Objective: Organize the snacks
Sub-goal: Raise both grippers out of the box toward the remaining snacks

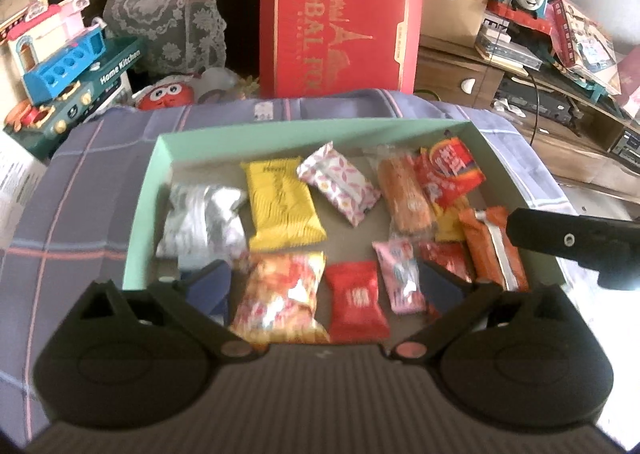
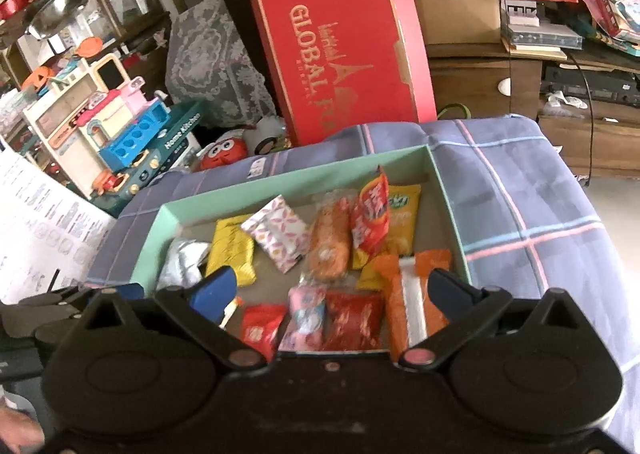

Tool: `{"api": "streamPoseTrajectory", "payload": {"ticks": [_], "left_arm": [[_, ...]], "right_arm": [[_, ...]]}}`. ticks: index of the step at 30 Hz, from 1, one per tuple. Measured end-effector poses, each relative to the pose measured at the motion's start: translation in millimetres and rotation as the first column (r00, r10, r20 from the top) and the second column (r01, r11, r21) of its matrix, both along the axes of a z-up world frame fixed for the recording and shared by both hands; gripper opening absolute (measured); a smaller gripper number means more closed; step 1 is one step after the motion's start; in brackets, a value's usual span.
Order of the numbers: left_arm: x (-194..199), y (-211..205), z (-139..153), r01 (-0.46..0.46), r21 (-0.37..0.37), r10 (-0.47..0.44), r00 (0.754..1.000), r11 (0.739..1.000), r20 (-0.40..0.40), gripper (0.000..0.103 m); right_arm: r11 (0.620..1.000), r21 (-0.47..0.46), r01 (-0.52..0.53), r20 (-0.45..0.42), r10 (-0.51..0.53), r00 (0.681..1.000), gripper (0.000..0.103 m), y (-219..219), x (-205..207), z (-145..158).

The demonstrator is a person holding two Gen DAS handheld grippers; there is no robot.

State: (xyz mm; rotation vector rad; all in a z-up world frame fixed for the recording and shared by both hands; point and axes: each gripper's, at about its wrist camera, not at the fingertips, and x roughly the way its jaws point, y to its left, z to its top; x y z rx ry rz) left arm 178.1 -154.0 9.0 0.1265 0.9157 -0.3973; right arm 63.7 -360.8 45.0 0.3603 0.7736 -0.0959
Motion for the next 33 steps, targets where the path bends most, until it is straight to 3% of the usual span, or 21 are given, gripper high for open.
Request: {"api": "streamPoseTrajectory", "payload": {"ticks": [12, 20, 30, 33], "left_arm": [[-71, 25, -21, 0.012, 0.007, -0.012, 0.999, 1.000, -0.048, 0.103], [-110, 14, -41, 0.077, 0.014, -0.076, 0.994, 0.997, -0.081, 0.103], [-130, 5, -68, 0.125, 0.052, -0.117, 0.983, 0.991, -0.138, 0.103], [-129, 6, -73, 0.119, 0.054, -0.109, 0.982, 0.991, -0.152, 0.103]], "right_arm": [[1.000, 0.026, -0.012, -0.068, 0.014, 0.998, 0.103, 13, -72, -21], [0.996, 0.063, 0.070, -0.141, -0.061, 0.988, 0.103, -9, -122, -46], [0.979, 0.120, 0.167, -0.195, -0.141, 0.970, 0.103, -26, -154, -77], [0.974, 0.125, 0.189, -0.211, -0.160, 0.964, 0.095, -28, -154, -84]]}}
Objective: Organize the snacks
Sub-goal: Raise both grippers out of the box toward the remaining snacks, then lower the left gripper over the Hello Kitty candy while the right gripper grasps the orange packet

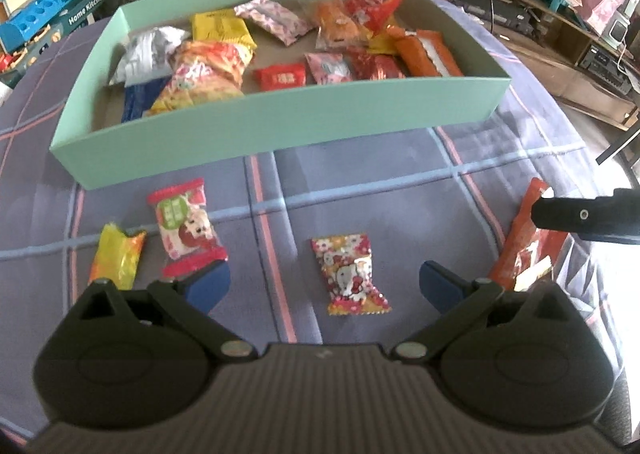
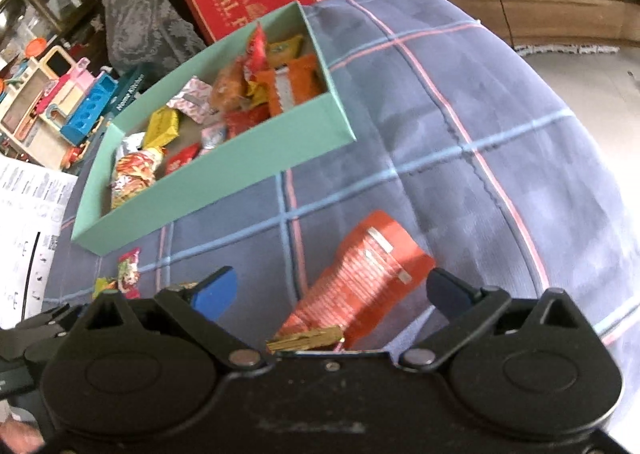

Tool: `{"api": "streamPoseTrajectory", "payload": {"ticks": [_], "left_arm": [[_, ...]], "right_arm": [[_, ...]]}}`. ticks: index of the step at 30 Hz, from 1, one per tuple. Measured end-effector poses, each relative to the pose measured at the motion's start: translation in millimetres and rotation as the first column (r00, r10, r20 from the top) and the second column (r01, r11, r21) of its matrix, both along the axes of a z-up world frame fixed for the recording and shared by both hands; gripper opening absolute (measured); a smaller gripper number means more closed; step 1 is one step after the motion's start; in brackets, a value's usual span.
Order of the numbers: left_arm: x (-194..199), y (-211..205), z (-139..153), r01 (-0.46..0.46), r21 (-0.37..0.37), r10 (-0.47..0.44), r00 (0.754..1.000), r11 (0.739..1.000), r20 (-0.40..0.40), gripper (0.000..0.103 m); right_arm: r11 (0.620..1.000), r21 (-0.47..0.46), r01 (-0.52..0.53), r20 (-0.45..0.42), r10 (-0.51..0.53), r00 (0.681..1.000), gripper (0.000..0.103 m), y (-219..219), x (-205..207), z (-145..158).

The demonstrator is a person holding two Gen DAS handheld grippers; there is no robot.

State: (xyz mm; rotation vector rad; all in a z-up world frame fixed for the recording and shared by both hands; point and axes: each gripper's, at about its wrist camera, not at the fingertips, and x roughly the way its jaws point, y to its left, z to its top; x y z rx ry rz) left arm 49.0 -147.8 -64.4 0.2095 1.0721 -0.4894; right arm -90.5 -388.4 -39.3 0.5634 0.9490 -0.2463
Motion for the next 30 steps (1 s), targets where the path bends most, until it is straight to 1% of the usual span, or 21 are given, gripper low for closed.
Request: {"api": "streamPoseTrajectory", "payload": {"ticks": [3, 5, 6, 8, 10, 12, 15, 20, 21, 22, 23, 24, 25, 26, 28, 29, 30], "left_arm": [[2, 0, -5, -0.008, -0.002, 0.008, 1.000, 1.000, -0.015, 0.103], [4, 0, -8, -0.009, -0.009, 0.009, 1.000, 1.000, -0.018, 0.103], [4, 0, -8, -0.007, -0.015, 0.007, 1.000, 1.000, -0.015, 0.101], [4, 0, -9, -0.003, -0.025, 0.002, 1.000, 1.000, -0.009, 0.098], [5, 2, -9, 0.001, -0.034, -0.001, 1.000, 0.999, -0.008, 0.095], [6, 4, -11, -0.001, -0.034, 0.001, 1.000, 0.999, -0.006, 0.093], [6, 8, -13, -0.010, -0.023, 0.010, 1.000, 1.000, -0.005, 0.093], [10, 14, -14, -0.036, -0.020, 0.036, 0.999, 0.999, -0.007, 0.093], [11, 13, -13, -0.038, -0.023, 0.038, 0.999, 0.999, -0.007, 0.091], [11, 12, -12, -0.034, -0.026, 0.034, 0.999, 0.999, -0.007, 0.086], [10, 9, -12, -0.026, -0.028, 0.026, 1.000, 0.999, -0.007, 0.083], [9, 6, -11, -0.014, -0.028, 0.014, 1.000, 1.000, -0.005, 0.078], [7, 3, -11, -0.002, -0.029, 0.002, 1.000, 1.000, -0.005, 0.073], [5, 1, -11, 0.007, -0.028, -0.007, 1.000, 1.000, -0.001, 0.071], [0, -3, -9, 0.031, -0.036, -0.031, 1.000, 0.999, 0.003, 0.054], [-2, -4, -9, 0.043, -0.041, -0.043, 0.999, 0.998, 0.002, 0.048], [-3, -6, -8, 0.053, -0.046, -0.054, 0.999, 0.997, 0.000, 0.031]], "right_arm": [[1.000, 0.007, 0.016, -0.019, -0.016, 1.000, 0.085, -2, -1, -8], [1.000, 0.006, 0.015, -0.017, -0.015, 1.000, 0.071, -1, -1, -11], [1.000, 0.005, 0.008, -0.012, -0.008, 1.000, 0.066, 1, -1, -12], [1.000, 0.009, -0.016, 0.003, 0.016, 1.000, 0.053, 4, 1, -14], [0.999, 0.020, -0.040, 0.015, 0.040, 0.999, 0.051, 8, 5, -16], [0.998, 0.008, -0.062, 0.024, 0.062, 0.998, 0.051, 12, 10, -15], [0.996, -0.003, -0.090, 0.032, 0.090, 0.995, 0.051, 19, 18, -14], [0.988, -0.063, -0.139, 0.035, 0.141, 0.989, 0.051, 35, 28, -13], [0.986, -0.082, -0.148, 0.032, 0.151, 0.988, 0.051, 38, 29, -13], [0.981, -0.107, -0.160, 0.029, 0.164, 0.986, 0.050, 42, 29, -13], [0.976, -0.139, -0.167, 0.020, 0.172, 0.985, 0.045, 45, 29, -13], [0.971, -0.163, -0.174, 0.015, 0.179, 0.984, 0.044, 47, 28, -13], [0.970, -0.171, -0.176, 0.016, 0.181, 0.983, 0.044, 48, 28, -13], [0.970, -0.169, -0.174, 0.018, 0.180, 0.984, 0.044, 48, 26, -14], [0.971, -0.160, -0.175, 0.016, 0.180, 0.984, 0.044, 46, 25, -13], [0.972, -0.156, -0.176, 0.014, 0.180, 0.984, 0.044, 45, 24, -13], [0.973, -0.153, -0.173, 0.014, 0.177, 0.984, 0.044, 44, 23, -13]]}}
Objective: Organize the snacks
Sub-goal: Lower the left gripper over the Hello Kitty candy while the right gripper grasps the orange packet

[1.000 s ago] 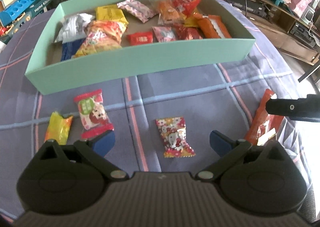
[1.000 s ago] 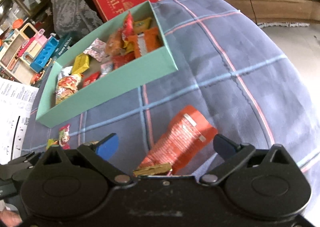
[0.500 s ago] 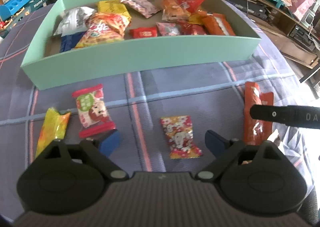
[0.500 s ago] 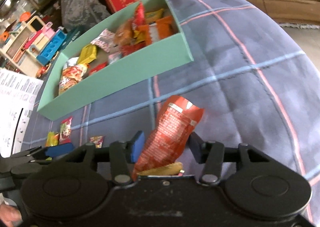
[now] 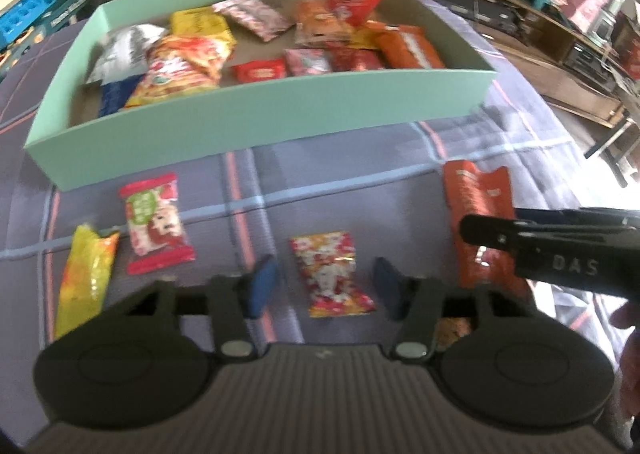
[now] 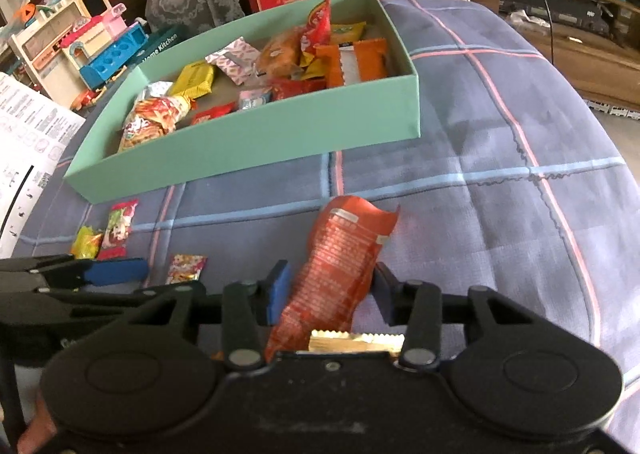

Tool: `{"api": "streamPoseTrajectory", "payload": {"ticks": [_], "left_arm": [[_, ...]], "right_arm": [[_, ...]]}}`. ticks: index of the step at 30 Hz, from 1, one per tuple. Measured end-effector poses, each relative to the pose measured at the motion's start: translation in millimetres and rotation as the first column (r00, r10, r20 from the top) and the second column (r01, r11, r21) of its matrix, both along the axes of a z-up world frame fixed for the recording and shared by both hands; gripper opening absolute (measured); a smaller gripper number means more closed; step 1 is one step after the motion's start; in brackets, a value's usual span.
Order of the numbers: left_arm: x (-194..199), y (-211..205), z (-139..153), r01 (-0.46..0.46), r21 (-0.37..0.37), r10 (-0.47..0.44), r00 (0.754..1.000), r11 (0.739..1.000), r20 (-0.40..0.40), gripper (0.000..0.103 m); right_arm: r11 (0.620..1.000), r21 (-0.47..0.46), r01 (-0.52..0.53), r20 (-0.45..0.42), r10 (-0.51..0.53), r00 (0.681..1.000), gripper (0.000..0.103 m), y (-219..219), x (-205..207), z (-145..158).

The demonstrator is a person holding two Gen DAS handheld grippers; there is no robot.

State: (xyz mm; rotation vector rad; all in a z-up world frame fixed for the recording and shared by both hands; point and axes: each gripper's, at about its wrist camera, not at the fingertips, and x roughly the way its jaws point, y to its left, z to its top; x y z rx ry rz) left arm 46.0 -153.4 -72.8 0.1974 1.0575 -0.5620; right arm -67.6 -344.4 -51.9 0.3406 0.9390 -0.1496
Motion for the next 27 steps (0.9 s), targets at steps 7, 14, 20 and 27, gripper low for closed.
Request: {"api": "streamPoseTrajectory", "payload": {"ticks": [7, 14, 20, 27], "left_arm": [[3, 12, 0, -0.021, -0.021, 0.021, 1.000, 1.000, -0.003, 0.024], [7, 30, 0, -0.051, -0.030, 0.051, 0.999, 0.998, -0.002, 0.025], [2, 30, 0, -0.035, -0.029, 0.035, 0.999, 0.999, 0.005, 0.034], [-2, 28, 0, -0.021, -0.007, 0.021, 0.999, 1.000, 0.024, 0.023]], "right_arm": [[1.000, -0.011, 0.028, -0.020, -0.028, 0.999, 0.056, 2, -4, 0], [0.995, -0.097, -0.014, -0.043, 0.009, 0.999, 0.060, 21, -3, -3], [0.989, -0.103, -0.107, -0.040, 0.103, 0.994, 0.043, 40, 1, 0], [0.997, 0.001, -0.071, -0.023, 0.071, 0.997, 0.043, 35, 2, 2]]}}
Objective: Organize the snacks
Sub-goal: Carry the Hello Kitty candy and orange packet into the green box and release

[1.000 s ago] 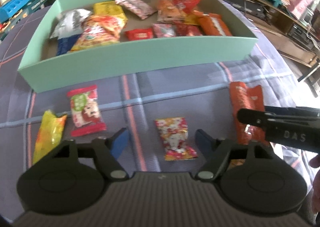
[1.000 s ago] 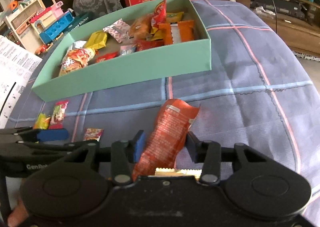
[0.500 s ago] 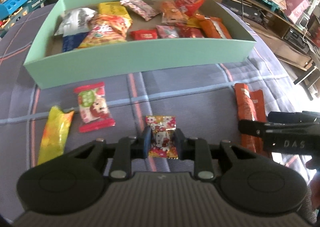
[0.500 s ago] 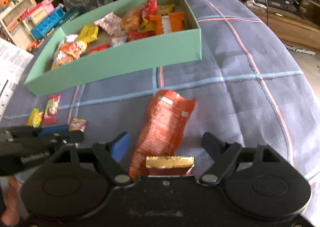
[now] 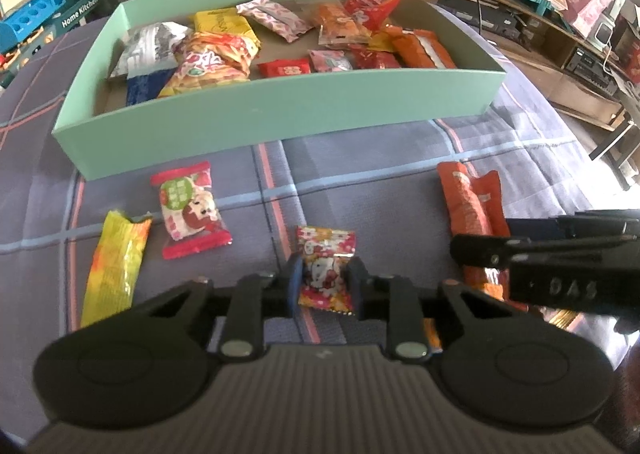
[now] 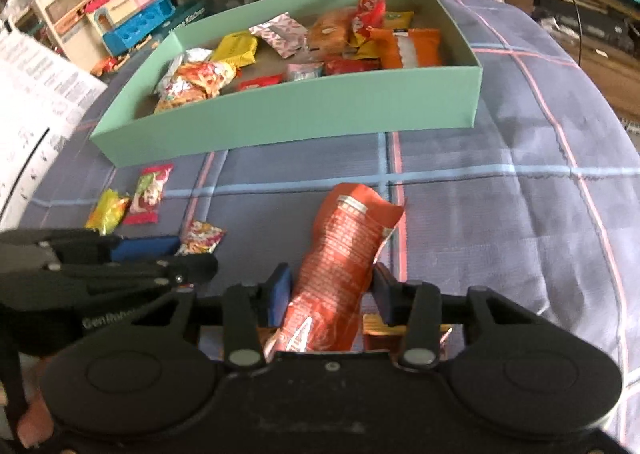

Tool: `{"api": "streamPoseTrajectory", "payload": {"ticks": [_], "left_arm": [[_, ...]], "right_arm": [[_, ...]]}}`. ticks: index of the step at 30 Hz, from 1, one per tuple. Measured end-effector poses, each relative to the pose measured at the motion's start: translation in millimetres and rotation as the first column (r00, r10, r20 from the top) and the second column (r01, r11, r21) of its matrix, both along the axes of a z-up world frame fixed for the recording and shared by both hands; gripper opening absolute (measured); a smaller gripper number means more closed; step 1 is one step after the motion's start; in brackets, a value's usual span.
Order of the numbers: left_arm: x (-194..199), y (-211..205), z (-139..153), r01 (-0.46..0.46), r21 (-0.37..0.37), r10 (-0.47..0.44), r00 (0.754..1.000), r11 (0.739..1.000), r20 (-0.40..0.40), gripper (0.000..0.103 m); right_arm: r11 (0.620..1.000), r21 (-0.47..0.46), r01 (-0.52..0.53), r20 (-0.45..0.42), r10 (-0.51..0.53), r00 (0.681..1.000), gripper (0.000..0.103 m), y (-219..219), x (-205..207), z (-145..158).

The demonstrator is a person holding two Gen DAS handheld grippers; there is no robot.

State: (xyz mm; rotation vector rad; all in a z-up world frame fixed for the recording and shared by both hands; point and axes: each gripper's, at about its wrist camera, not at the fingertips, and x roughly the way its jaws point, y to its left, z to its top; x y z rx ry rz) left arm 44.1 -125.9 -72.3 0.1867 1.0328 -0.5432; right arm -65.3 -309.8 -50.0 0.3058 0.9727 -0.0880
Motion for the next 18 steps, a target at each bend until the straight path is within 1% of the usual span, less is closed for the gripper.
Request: {"api": "streamPoseTrajectory", "payload": {"ticks": [2, 7, 10, 13, 14, 16, 18], "left_arm": [[1, 2, 1, -0.007, -0.005, 0.007, 1.000, 1.000, -0.007, 0.022], [3, 5, 7, -0.013, -0.032, 0.012, 1.000, 0.999, -0.019, 0.022], [5, 8, 19, -0.014, -0.056, 0.014, 1.000, 0.998, -0.008, 0.022], [9, 12, 32, -0.023, -0.084, 0.024, 1.000, 0.996, 0.017, 0.022], [10, 12, 35, -0.025, -0.087, 0.027, 0.999, 0.996, 0.024, 0.022], [12, 13, 38, -0.029, -0.091, 0.032, 0.999, 0.995, 0.026, 0.022], [13, 16, 37, -0.033, -0.092, 0.034, 0.999, 0.995, 0.019, 0.022]], "right_arm": [[0.999, 0.027, 0.019, 0.001, -0.019, 1.000, 0.043, -5, -1, 1], [0.999, 0.028, 0.032, 0.025, -0.033, 0.999, 0.043, -11, -5, 10], [0.999, 0.034, 0.029, 0.045, -0.030, 0.999, 0.039, -14, -6, 20], [1.000, 0.017, 0.007, 0.066, -0.008, 0.998, 0.016, -15, -2, 33], [1.000, 0.012, 0.002, 0.066, -0.003, 0.998, 0.016, -15, 0, 35], [1.000, 0.008, -0.022, 0.027, 0.021, 0.999, 0.016, -15, 6, 31], [0.999, 0.034, -0.014, -0.010, 0.014, 1.000, 0.016, -17, 7, 24]]}}
